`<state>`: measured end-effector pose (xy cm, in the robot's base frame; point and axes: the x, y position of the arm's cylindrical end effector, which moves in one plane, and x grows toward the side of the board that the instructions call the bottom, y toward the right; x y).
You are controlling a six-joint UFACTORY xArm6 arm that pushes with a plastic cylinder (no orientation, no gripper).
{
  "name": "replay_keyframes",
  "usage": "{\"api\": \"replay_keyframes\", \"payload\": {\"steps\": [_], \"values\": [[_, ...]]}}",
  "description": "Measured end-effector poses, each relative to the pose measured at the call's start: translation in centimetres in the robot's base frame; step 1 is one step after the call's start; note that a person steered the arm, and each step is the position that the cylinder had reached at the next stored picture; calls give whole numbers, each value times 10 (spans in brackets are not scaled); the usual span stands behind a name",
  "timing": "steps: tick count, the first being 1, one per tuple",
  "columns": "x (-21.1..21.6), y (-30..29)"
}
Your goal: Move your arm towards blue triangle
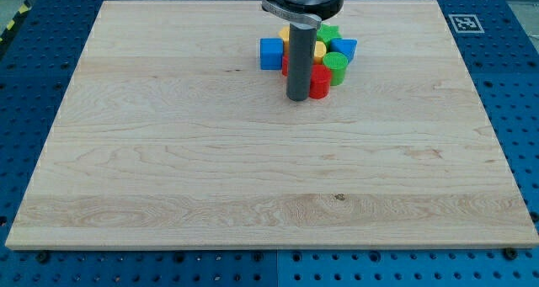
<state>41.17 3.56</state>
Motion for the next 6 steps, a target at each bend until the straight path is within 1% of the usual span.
{"api": "replay_keyframes", "payload": {"steps": [1,3,4,5,6], "values": [[1,0],[62,0],[65,0],[86,53],[48,140]]}}
